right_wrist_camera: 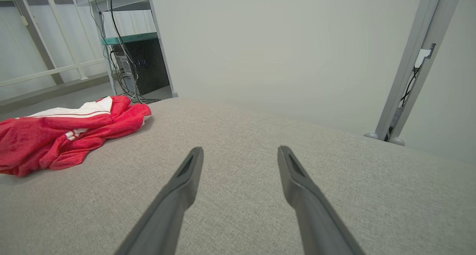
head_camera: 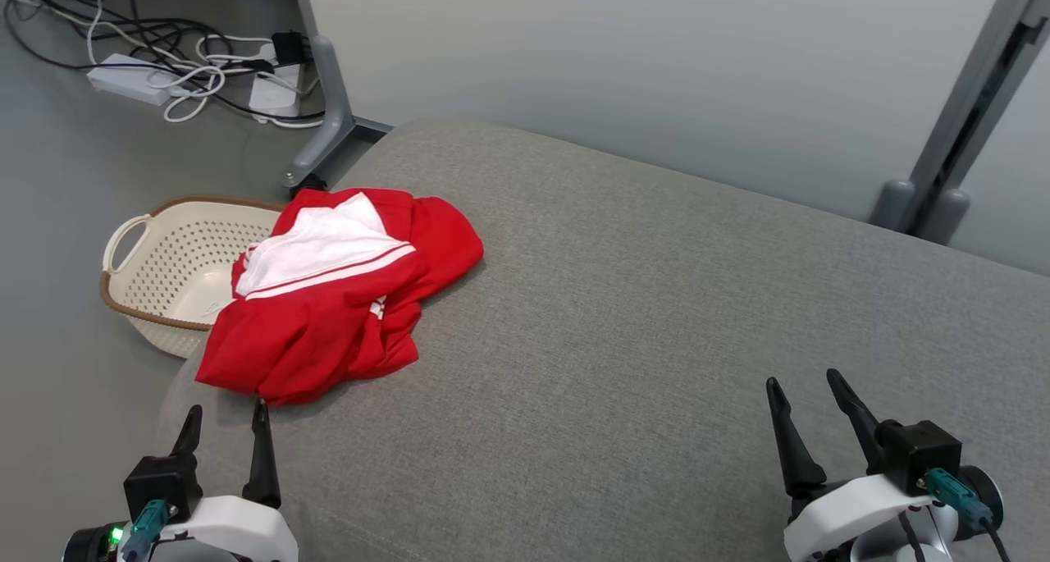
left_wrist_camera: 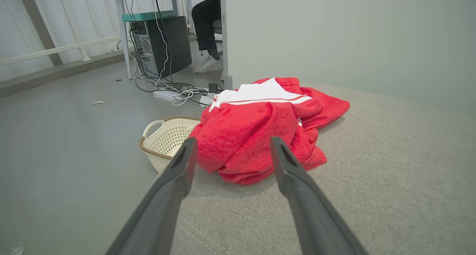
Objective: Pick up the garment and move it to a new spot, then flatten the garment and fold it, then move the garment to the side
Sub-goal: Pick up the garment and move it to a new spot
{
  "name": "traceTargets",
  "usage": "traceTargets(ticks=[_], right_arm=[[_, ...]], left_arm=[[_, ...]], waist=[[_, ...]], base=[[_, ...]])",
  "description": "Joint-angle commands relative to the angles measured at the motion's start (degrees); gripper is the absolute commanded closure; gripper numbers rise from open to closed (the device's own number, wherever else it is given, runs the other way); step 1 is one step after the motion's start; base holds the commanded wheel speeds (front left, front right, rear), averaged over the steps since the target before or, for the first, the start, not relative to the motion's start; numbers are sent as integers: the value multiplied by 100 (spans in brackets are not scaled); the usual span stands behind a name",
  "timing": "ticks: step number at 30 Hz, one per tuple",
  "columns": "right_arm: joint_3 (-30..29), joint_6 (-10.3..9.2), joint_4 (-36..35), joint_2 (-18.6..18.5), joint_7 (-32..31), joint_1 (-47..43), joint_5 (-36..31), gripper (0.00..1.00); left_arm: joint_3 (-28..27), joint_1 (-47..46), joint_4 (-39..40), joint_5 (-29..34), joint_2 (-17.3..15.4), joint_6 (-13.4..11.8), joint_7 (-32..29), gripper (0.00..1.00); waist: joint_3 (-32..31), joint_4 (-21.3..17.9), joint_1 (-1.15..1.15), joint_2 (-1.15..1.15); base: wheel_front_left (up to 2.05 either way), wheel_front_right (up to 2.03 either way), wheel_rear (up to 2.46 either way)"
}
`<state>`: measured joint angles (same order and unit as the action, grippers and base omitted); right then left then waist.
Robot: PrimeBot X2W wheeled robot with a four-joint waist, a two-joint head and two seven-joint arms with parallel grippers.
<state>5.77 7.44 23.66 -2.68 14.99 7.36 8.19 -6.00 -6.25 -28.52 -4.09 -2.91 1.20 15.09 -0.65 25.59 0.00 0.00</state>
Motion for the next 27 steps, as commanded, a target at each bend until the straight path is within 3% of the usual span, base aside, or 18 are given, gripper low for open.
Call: traceTargets(ticks=[1, 10, 27], right_arm=[[-18, 8, 22, -45, 29, 4, 31, 0], [73, 8, 60, -43, 29, 56, -53, 0], [184, 8, 203, -244, 29, 524, -246, 0]], left_arm=[[-35, 28, 4, 31, -21, 37, 12, 0], [-207, -230, -265, 91, -58, 93, 12, 0], [-436, -1534, -1353, 43, -367, 233, 8, 0]], waist=[[-19, 160, 0, 0], [141, 148, 0, 0], [1047, -509, 0, 0]], base=[[0, 0, 0], [0, 0, 0], [0, 0, 0]])
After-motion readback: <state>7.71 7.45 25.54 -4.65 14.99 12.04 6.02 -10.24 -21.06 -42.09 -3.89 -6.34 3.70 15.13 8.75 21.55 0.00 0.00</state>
